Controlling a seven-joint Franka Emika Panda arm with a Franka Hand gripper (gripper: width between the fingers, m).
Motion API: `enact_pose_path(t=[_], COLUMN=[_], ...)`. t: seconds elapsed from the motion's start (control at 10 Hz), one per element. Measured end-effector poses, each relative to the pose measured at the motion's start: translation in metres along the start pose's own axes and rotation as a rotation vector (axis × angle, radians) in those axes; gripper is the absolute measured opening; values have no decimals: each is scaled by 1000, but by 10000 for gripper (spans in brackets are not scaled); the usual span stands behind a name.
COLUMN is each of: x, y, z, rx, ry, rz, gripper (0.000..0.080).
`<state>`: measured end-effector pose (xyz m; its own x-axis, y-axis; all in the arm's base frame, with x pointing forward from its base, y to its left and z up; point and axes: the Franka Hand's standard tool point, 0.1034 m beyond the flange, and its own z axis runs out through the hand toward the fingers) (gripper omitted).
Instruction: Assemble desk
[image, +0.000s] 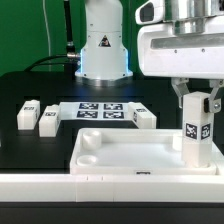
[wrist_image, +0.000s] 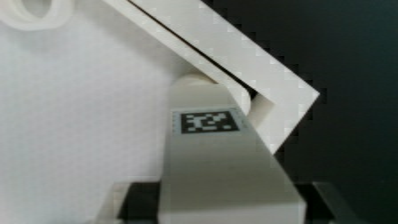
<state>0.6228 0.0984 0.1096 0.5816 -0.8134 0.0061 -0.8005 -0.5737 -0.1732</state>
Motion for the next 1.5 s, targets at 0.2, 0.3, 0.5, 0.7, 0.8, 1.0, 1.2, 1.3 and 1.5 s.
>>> enact_pose_path(t=[0.2,0.3,0.5,0.7,0.8,1.0,1.2,1.3,1.5], x=[-3,-5,-6,-7,-6,-10,-10,-10,-10], y=[-1,-2,-2,-2,-2,-4,-5,-5,-5], z=[0,1,2,2,1,2,2,2,1], rx=[-2,-4,-4,-3,-3,-2,-15,-16,-26], ry=[-3,-3,-4,-5,-5,-3,3,3,7], rz=[-52,-118,-314,-486,-598,-755,-952,-1017,-1139], gripper=[561,561,634,647,649,649,649,649,649])
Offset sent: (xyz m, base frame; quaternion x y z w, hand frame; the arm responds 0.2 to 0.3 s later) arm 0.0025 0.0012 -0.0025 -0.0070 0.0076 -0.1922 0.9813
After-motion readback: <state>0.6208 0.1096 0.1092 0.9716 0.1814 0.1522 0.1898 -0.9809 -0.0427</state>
